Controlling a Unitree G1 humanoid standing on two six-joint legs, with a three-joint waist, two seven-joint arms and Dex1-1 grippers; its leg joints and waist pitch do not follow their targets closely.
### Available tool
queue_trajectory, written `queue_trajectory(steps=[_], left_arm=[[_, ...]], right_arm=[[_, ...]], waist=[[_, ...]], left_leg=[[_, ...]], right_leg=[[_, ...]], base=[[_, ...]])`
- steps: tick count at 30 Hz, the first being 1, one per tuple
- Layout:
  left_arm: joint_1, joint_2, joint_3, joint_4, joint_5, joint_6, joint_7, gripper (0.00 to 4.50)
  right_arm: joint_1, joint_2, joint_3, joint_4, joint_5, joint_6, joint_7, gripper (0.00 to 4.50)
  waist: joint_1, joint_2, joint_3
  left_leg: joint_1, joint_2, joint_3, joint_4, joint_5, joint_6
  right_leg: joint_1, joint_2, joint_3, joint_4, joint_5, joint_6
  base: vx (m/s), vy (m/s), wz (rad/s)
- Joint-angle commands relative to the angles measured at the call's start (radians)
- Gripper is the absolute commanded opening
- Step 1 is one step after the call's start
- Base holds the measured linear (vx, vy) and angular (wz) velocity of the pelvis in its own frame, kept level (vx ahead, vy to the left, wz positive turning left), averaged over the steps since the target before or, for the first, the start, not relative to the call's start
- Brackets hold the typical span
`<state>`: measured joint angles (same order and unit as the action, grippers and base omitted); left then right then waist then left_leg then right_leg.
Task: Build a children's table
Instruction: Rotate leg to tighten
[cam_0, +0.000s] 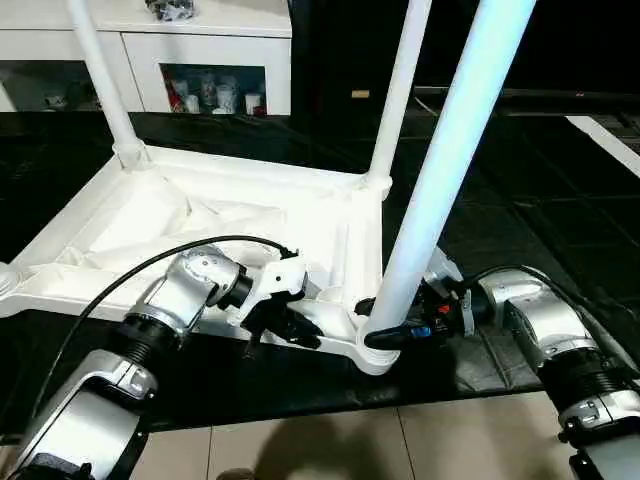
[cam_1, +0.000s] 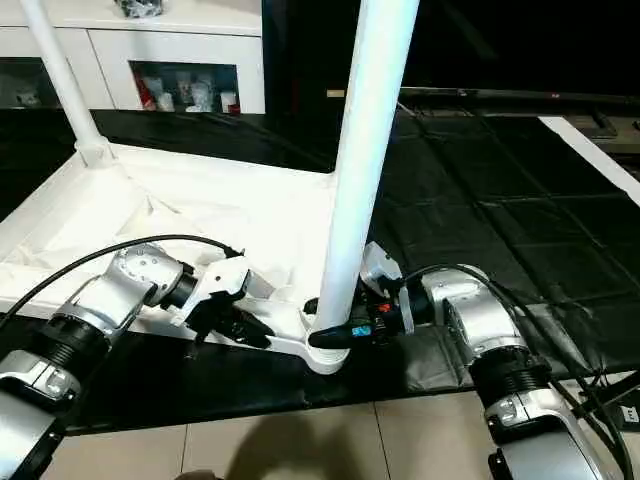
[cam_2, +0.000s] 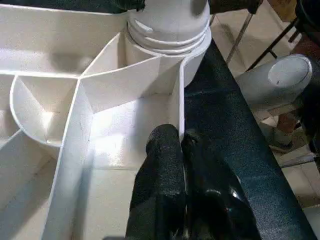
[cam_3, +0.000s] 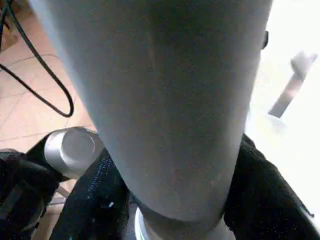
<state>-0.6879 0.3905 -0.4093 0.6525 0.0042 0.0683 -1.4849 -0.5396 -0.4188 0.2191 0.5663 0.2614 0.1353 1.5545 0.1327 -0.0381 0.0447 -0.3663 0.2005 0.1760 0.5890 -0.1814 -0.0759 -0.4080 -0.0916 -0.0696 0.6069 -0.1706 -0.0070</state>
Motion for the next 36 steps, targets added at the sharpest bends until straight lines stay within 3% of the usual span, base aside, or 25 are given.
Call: queue_trajectory(steps=[1,3,4,6,7,8,11,15,18,19,23,26,31,36], left_arm=[[-0.017,-0.036,0.025,0.016,0.002,0.051,0.090,0.00],[-0.018,-0.053,0.046,0.015,-0.013,0.080,0.125,0.00],[-0.018,-0.064,0.059,0.013,-0.022,0.098,0.148,0.00],[-0.019,-0.095,0.091,0.010,-0.040,0.143,0.216,0.00],[-0.022,-0.112,0.105,0.008,-0.045,0.166,0.255,0.00],[-0.029,-0.144,0.123,0.012,-0.046,0.196,0.327,0.00],[-0.041,-0.181,0.134,0.025,-0.034,0.215,0.395,0.00],[-0.064,-0.232,0.152,0.054,-0.016,0.236,0.500,0.00],[-0.104,-0.293,0.188,0.098,-0.010,0.263,0.629,0.00],[-0.115,-0.303,0.192,0.109,-0.009,0.264,0.652,0.00],[-0.138,-0.313,0.195,0.130,0.005,0.267,0.698,0.00],[-0.134,-0.298,0.191,0.127,0.013,0.262,0.683,0.00],[-0.121,-0.275,0.186,0.127,0.033,0.252,0.656,0.00],[-0.097,-0.221,0.159,0.119,0.047,0.221,0.590,0.00]], right_arm=[[0.041,0.008,-0.004,-0.053,0.045,0.061,0.022,2.09],[0.066,0.022,-0.019,-0.082,0.060,0.092,-0.019,2.09],[0.082,0.031,-0.027,-0.098,0.069,0.109,-0.047,2.09],[0.114,0.070,-0.050,-0.121,0.069,0.132,-0.156,2.09],[0.123,0.106,-0.068,-0.120,0.053,0.131,-0.256,2.09],[0.127,0.174,-0.101,-0.104,0.031,0.150,-0.428,2.09],[0.113,0.250,-0.124,-0.065,-0.011,0.166,-0.610,2.09],[0.080,0.339,-0.141,-0.014,-0.050,0.188,-0.786,2.08],[-0.004,0.429,-0.169,0.106,-0.084,0.192,-0.989,2.08],[-0.028,0.443,-0.179,0.139,-0.084,0.191,-1.028,2.08],[-0.064,0.482,-0.197,0.185,-0.104,0.170,-1.104,2.08],[-0.063,0.488,-0.206,0.179,-0.100,0.163,-1.102,2.76],[-0.064,0.485,-0.226,0.182,-0.109,0.150,-1.107,3.21],[-0.017,0.427,-0.193,0.114,-0.108,0.103,-1.004,3.67]], waist=[[-0.006,0.001,-0.059],[0.001,0.000,-0.060],[0.003,0.006,-0.057],[0.001,0.002,-0.056],[-0.005,0.005,-0.054],[-0.014,0.001,-0.051],[-0.047,0.002,-0.051],[-0.067,0.001,-0.050],[-0.087,0.004,-0.048],[-0.086,0.007,-0.049],[-0.091,0.007,-0.053],[-0.088,0.007,-0.054],[-0.087,0.008,-0.052],[-0.089,0.006,-0.052]], left_leg=[[0.014,0.037,0.002,-0.072,-0.208,0.035],[0.017,0.037,0.002,-0.072,-0.215,0.036],[0.018,0.038,0.003,-0.075,-0.223,0.030],[0.017,0.037,0.000,-0.076,-0.241,0.017],[0.013,0.035,-0.003,-0.080,-0.267,0.003],[0.012,0.029,-0.006,-0.083,-0.293,-0.012],[0.011,0.023,-0.015,-0.086,-0.330,-0.035],[0.013,0.020,-0.013,-0.082,-0.329,-0.015],[0.012,0.018,-0.018,-0.084,-0.347,-0.030],[0.017,0.018,-0.018,-0.083,-0.358,-0.029],[0.014,0.020,-0.015,-0.087,-0.344,-0.013],[0.013,0.020,-0.009,-0.088,-0.311,0.005],[0.012,0.020,-0.009,-0.089,-0.301,0.009],[0.008,0.023,-0.010,-0.093,-0.297,0.011]], right_leg=[[0.050,-0.053,0.042,-0.065,-0.223,-0.235],[0.047,-0.054,0.042,-0.066,-0.228,-0.236],[0.046,-0.052,0.043,-0.069,-0.233,-0.232],[0.046,-0.055,0.043,-0.070,-0.257,-0.224],[0.046,-0.057,0.043,-0.075,-0.306,-0.205],[0.047,-0.058,0.040,-0.082,-0.384,-0.178],[0.046,-0.059,0.035,-0.097,-0.507,-0.120],[0.038,-0.057,0.037,-0.107,-0.536,-0.106],[0.036,-0.055,0.031,-0.106,-0.569,-0.104],[0.033,-0.055,0.031,-0.111,-0.569,-0.100],[0.038,-0.050,0.036,-0.101,-0.439,-0.142],[0.044,-0.049,0.040,-0.096,-0.355,-0.167],[0.047,-0.052,0.040,-0.098,-0.372,-0.168],[0.049,-0.050,0.041,-0.094,-0.345,-0.169]], base=[[0.000,0.000,0.00],[0.000,0.000,0.00],[0.000,0.000,0.00],[0.000,0.000,0.00],[0.000,0.000,0.00],[0.000,0.000,0.00],[0.000,0.000,0.00],[0.000,0.000,0.00],[0.000,0.000,0.00],[0.000,0.000,0.00],[0.000,0.000,0.00],[0.000,0.000,0.00],[0.000,0.000,0.00],[0.000,0.000,0.00]])
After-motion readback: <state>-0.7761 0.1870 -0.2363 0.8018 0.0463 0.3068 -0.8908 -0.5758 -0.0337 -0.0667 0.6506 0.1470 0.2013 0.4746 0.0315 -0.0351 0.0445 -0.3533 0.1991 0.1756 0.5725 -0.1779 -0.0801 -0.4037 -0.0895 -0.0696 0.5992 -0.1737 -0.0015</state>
